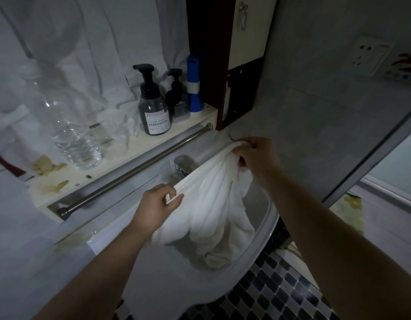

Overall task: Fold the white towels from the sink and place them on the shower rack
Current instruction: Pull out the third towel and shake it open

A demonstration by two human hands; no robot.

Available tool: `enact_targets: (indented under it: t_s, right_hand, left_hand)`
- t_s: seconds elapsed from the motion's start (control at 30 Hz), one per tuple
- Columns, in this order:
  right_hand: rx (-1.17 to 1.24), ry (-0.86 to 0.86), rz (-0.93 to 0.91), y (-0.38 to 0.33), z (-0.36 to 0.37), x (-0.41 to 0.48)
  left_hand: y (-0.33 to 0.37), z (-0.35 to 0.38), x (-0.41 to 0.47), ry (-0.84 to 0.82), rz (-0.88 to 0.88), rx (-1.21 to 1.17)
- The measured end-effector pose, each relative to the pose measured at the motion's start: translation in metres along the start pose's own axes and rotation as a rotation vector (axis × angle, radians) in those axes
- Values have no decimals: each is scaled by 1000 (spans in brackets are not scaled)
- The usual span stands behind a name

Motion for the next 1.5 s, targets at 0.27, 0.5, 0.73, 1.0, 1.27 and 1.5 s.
enact_targets:
  t_s: [0.27, 0.5, 0.73, 1.0, 1.27, 1.5]
  right_hand:
    - [86, 79, 91, 9, -14, 9]
    - [174, 88, 142, 13, -4, 9]
    - [298, 192, 212, 19, -22, 16]
    - [331, 268, 225, 30, -37, 21]
    - [280, 391, 237, 44, -56, 27]
    - [335, 414, 266, 56, -60, 30]
  left_hand:
    - [-39, -6, -6, -62, -271, 100]
    - [-53, 2, -12, -374, -278, 452]
    - [-87, 0, -43, -474, -325, 598]
    - [-89, -41, -23, 25, -474, 211]
    - [-93, -55, -11, 279, -724, -405]
    - [-84, -59, 0, 396, -773, -708]
Point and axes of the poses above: each hand's wrist, its own x-axis towards the middle knuckle, its own z-axis out of the palm, y = z × x, the point moved 7 cm from there along x, towards the middle knuckle, and after that the axes turned 8 degrees about y, right-handed, at the moved point
